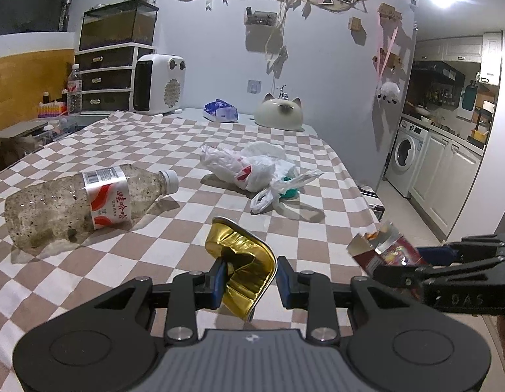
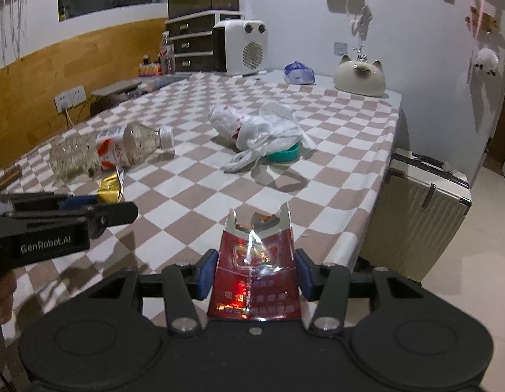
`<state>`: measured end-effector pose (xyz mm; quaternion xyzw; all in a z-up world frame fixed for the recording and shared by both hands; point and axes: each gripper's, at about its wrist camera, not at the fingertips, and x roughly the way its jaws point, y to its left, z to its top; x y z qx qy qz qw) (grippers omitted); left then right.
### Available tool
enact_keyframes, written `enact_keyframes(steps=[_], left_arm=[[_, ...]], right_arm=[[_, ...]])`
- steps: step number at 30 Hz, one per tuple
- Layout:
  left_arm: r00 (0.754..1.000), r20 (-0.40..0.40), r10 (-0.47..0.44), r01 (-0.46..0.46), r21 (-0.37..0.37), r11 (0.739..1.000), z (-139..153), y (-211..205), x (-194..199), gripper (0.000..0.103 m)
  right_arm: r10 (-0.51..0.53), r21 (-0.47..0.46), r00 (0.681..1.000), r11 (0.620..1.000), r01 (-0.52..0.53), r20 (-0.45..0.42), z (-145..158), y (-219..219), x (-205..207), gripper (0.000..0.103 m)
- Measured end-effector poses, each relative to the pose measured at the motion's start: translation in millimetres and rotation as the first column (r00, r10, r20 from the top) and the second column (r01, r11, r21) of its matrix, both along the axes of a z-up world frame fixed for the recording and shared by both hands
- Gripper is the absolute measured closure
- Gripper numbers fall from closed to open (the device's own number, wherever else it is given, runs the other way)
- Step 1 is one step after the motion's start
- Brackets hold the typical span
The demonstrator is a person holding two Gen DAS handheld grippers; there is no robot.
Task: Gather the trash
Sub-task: 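Carry the gold wrapper and red packet over the yellow wastebasket with both tools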
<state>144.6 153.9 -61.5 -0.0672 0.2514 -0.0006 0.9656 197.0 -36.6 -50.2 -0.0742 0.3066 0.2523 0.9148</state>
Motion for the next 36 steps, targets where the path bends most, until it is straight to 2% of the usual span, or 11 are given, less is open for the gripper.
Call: enact_keyframes(steps=[8, 18, 29, 36], left_arm=[[1.000, 0.001, 0.003, -0.003, 0.008, 1.000, 16, -14, -22, 0.070], [0.999, 0.040, -0.012, 0.011, 0.030, 1.000, 36, -42, -49, 0.070], [0.992, 0.078, -0.098, 0.095, 0.042, 0.995, 51, -102, -60, 0.070], [0.978, 0.085, -0.189, 0.186, 0.041, 0.982, 53, -155, -54, 0.070]], right_arm=[[-0.034, 0.025, 0.997, 0.999, 0.032, 0.065, 19, -19, -24, 0.052], [-0.079, 0.074, 0.990, 0.995, 0.071, 0.113, 35, -53, -55, 0.052], [-0.161, 0.115, 0.974, 0.983, 0.144, 0.161, 51, -111, -87, 0.052], [-0.236, 0.126, 0.957, 0.968, 0.217, 0.170, 52, -161, -101, 0.052]])
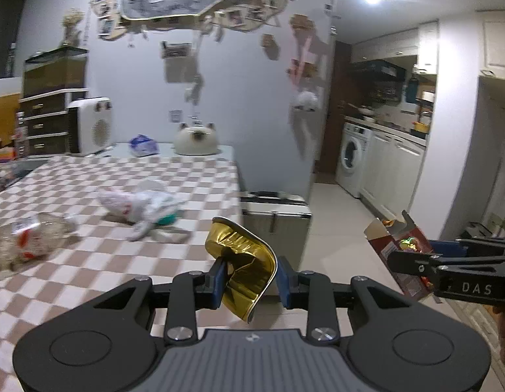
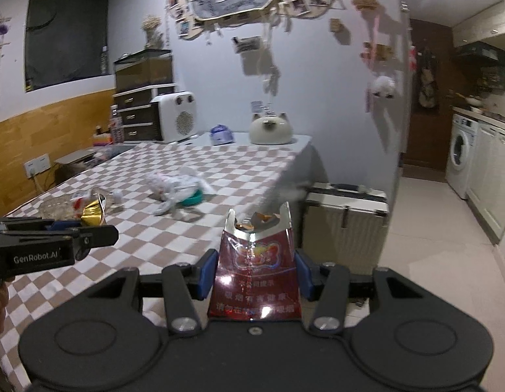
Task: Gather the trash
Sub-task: 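Carry the gold wrapper and red packet over the yellow wastebasket with both tools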
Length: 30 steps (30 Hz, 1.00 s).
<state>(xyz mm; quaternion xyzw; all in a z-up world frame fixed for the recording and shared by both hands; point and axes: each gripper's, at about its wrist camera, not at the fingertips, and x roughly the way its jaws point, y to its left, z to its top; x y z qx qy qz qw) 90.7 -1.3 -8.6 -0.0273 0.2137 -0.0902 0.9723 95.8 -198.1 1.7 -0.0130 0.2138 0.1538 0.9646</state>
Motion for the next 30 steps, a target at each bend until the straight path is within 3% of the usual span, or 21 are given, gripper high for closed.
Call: enact_keyframes(steps=[15, 23, 30], left_arm=[[0.978, -0.099, -0.182, 0.182, -0.014, 0.983, -37, -127, 39, 0.070], [0.939, -0.227, -0.259, 0.254, -0.049, 0.966, -95, -187, 85, 0.070], [0.884, -0.339, -0.323, 0.324, -0.056, 0.945, -160, -240, 136, 0.070]], right_arm=[[-0.163, 0.023, 0.986, 0.986, 0.164, -0.037, -26, -109, -8, 0.052], [-0.236, 0.040, 0.966, 0.970, 0.241, -0.110, -70, -166, 8, 0.052], [-0.308, 0.015, 0.931, 0.948, 0.317, -0.195, -123, -208, 33, 0.052]])
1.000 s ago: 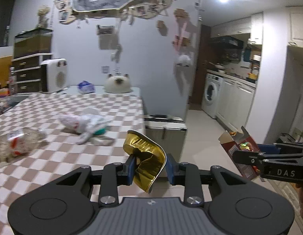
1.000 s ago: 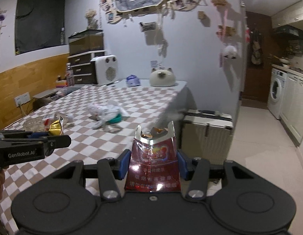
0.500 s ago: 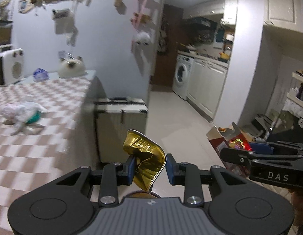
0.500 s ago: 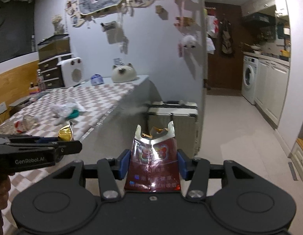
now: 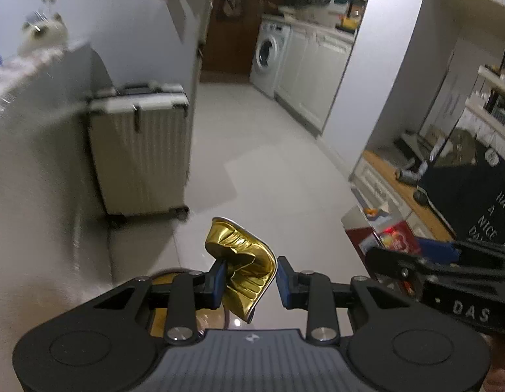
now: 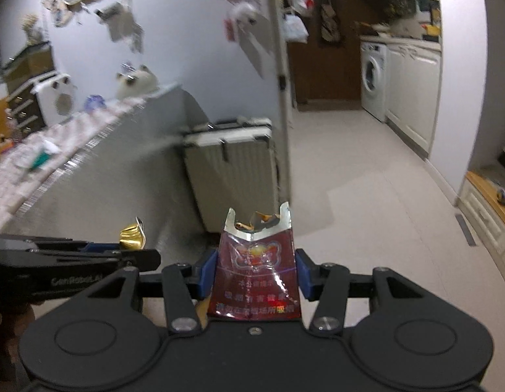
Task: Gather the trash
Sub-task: 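Carry the gold wrapper and red packet over the yellow wastebasket with both tools, then open both tools to drop the wrapper and packet into the wastebasket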
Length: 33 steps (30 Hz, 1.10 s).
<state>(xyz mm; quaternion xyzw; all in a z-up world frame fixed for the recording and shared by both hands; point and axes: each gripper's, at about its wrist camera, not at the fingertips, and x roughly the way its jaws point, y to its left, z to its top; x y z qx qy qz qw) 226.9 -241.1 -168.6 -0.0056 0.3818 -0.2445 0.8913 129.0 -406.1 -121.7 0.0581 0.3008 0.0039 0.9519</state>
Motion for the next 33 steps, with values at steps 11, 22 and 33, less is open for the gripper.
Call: enact_keyframes(steps=[11, 22, 33], left_arm=[[0.976, -0.216, -0.019, 0.033, 0.062, 0.998, -136, -31, 93, 0.070], [0.921, -0.384, 0.065, -0.010, 0.144, 0.990, -276, 7, 157, 0.069], [0.880, -0.460, 0.118, -0.027, 0.200, 0.979, -364, 32, 182, 0.069]], right_arm=[[-0.101, 0.048, 0.983, 0.993, 0.109, -0.151, -114, -53, 54, 0.052], [-0.046, 0.111, 0.949, 0.990, 0.084, -0.313, -236, -37, 135, 0.052], [0.064, 0.233, 0.897, 0.971, 0.045, -0.438, -328, 5, 202, 0.051]])
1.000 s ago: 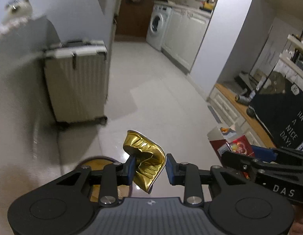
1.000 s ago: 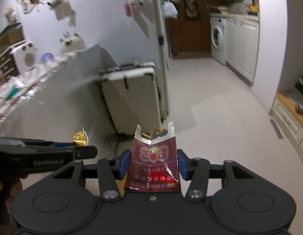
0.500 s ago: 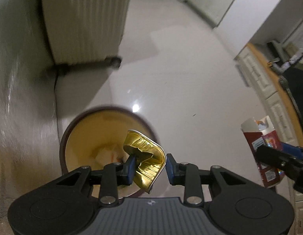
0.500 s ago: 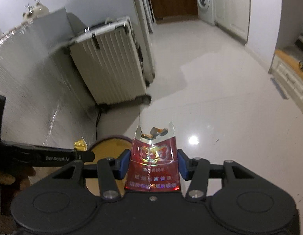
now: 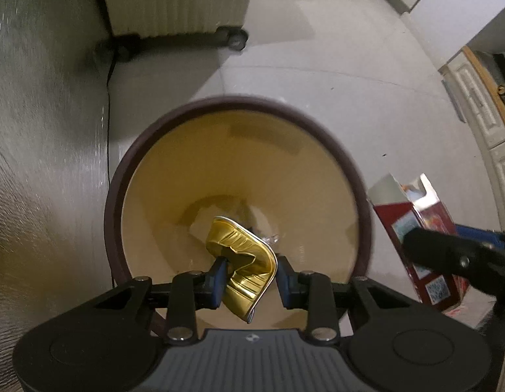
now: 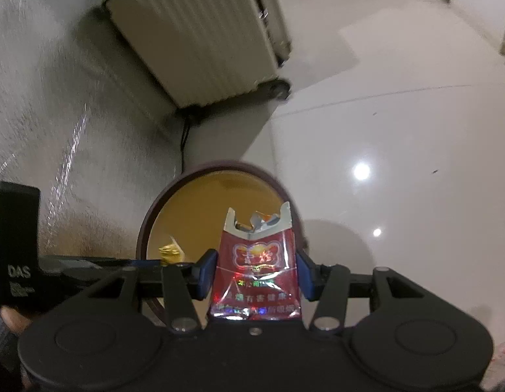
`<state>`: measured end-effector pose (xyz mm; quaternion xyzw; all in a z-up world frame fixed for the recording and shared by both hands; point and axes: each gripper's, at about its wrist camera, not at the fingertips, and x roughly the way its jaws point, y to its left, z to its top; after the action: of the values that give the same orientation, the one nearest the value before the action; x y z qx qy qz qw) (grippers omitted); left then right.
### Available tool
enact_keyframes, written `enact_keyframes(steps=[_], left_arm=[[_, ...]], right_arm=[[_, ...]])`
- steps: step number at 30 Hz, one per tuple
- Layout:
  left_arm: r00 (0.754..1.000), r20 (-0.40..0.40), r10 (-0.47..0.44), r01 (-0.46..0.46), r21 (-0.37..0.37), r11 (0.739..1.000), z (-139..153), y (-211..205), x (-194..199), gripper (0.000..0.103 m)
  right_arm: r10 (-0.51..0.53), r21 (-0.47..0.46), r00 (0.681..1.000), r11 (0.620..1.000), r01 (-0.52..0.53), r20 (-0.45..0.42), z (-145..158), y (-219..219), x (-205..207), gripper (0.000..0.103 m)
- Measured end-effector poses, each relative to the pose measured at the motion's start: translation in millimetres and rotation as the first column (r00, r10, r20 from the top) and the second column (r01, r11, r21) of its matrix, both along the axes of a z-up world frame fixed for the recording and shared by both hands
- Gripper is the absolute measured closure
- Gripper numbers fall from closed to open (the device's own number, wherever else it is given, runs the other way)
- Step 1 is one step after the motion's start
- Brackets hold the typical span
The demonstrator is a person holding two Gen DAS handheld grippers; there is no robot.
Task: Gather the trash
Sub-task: 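Open both tools to drop the wrapper and packet into the wastebasket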
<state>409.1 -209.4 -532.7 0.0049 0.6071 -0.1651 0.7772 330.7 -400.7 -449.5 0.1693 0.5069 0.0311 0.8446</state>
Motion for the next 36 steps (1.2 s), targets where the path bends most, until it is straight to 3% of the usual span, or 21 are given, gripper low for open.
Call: enact_keyframes(steps=[6, 14, 17, 22, 29, 36], left_arm=[[1.000, -0.009, -0.014, 0.014, 0.035, 0.999, -23, 11, 6, 0.069], [0.999, 0.014, -0.051, 0.050, 0.065, 0.997, -28, 14, 10, 0.069], [0.998, 0.041, -0.037, 0.034, 0.068, 0.997, -27, 19, 13, 0.068], [0.999, 0.022, -0.049, 0.047, 0.073, 0.996, -25, 19, 11, 0.067], [0.997, 0.016, -0.075, 0.073, 0.084, 0.994, -21, 14, 3, 0.053], [0.998, 0.019, -0.056, 0.054, 0.085, 0.995, -8, 20, -4, 0.051]], right_arm=[[0.030, 0.012, 0.997, 0.999, -0.030, -0.067, -37, 22, 33, 0.051], [0.091, -0.043, 0.989, 0.994, -0.097, -0.120, -68, 48, 63, 0.051], [0.098, -0.048, 0.987, 0.993, -0.104, -0.124, -71, 51, 67, 0.050], [0.074, -0.042, 0.990, 0.996, -0.080, -0.123, -72, 48, 64, 0.046], [0.092, -0.053, 0.988, 0.994, -0.099, -0.125, -67, 47, 59, 0.043], [0.095, -0.052, 0.988, 0.993, -0.102, -0.125, -60, 42, 54, 0.042]])
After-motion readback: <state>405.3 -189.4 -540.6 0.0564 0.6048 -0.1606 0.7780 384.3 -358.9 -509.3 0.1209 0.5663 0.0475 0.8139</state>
